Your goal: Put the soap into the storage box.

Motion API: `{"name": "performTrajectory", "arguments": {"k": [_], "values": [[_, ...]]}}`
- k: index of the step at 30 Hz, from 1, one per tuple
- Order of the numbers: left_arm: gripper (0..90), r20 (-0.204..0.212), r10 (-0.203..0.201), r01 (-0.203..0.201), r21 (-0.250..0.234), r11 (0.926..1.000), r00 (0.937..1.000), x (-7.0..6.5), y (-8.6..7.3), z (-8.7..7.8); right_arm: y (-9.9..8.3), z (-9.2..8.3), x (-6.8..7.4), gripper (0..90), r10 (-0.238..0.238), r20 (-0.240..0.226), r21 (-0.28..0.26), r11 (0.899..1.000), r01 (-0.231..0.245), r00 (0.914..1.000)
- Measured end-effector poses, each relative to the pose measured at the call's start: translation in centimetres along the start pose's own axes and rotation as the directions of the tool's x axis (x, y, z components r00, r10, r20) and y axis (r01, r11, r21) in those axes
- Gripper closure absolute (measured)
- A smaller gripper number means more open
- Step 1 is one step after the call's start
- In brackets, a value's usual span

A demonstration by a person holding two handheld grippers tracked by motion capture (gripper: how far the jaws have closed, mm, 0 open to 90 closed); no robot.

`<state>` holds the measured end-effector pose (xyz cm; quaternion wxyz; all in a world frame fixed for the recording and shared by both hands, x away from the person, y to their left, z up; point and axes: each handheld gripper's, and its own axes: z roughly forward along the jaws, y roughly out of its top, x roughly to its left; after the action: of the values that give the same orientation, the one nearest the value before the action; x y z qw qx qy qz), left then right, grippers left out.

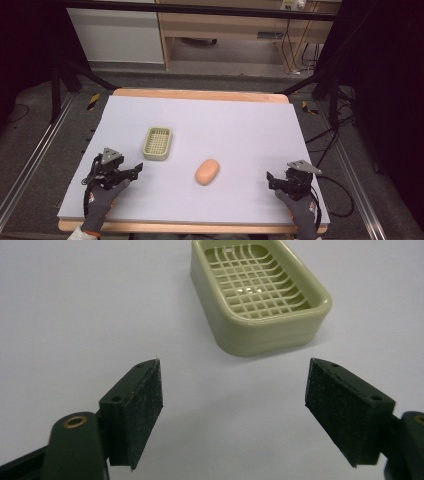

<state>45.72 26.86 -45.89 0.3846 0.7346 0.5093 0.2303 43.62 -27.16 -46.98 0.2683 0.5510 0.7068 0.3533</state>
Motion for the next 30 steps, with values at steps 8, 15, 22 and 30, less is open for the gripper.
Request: {"name": "performTrajectory", "arguments": {"k": [8, 15, 22, 30], "values": [[24.7, 0.033, -0.002, 0.002, -0.012, 0.9999, 0.9995, -0.7, 0.4, -0.5, -0.3, 0.1, 0.3, 10.3, -0.029, 0.013, 0.026, 0.999, 0.029, 0.9995], [25.3, 0.067, 0.016, -0.015, -0.024, 0.9996, 0.9976, -2.0, 1.1, -1.0, -0.5, 0.2, 0.1, 10.2, -0.018, 0.021, 0.032, 0.999, 0.018, 0.9996], [25.6, 0.08, 0.027, -0.024, -0.032, 0.9992, 0.9964, -2.7, 1.5, -1.3, -0.5, 0.2, 0.2, 10.2, -0.02, 0.024, 0.03, 0.999, 0.019, 0.9995], [25.4, 0.1, 0.053, -0.05, -0.032, 0.9982, 0.9935, -3.7, 2.0, -1.4, -0.5, 0.2, 0.2, 10.1, -0.015, 0.022, 0.024, 1.0, 0.015, 0.9996]]}}
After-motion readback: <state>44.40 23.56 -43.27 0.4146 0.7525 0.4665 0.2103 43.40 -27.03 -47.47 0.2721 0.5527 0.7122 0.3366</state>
